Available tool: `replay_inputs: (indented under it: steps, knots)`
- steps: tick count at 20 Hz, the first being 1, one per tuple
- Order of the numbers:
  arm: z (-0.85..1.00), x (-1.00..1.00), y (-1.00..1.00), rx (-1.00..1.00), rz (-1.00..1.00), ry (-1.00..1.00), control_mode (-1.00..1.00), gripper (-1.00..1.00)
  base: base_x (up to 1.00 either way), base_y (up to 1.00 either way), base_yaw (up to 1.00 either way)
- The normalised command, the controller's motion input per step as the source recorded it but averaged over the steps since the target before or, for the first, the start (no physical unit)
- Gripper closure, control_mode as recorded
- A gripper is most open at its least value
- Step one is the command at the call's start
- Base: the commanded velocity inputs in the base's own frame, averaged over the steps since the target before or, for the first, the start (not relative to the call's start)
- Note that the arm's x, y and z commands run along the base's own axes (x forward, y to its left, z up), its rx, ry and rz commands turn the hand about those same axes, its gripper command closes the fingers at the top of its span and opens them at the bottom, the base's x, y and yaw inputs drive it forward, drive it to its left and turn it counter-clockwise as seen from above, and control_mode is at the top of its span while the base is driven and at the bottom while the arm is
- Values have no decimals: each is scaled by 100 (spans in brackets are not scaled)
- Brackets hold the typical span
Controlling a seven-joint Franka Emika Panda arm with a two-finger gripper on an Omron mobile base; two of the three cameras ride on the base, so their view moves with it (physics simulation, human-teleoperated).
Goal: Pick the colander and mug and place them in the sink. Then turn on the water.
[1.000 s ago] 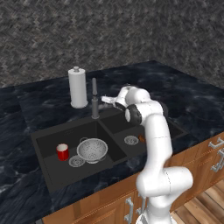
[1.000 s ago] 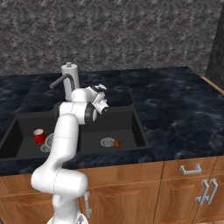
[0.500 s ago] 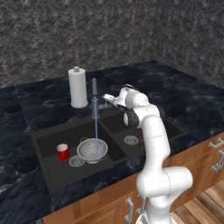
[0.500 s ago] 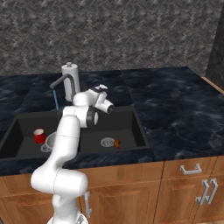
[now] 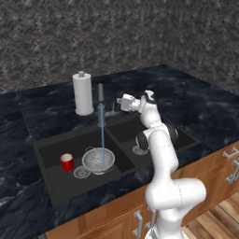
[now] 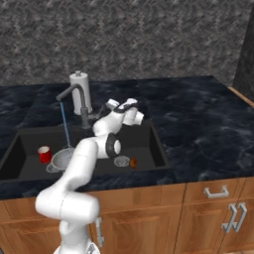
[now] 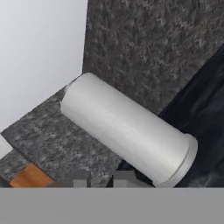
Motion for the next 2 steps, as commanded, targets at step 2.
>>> replay_inputs:
  steps: [2]
  knots:
    - [98,8,-33,0,-2,18,-100,100,0,0,0]
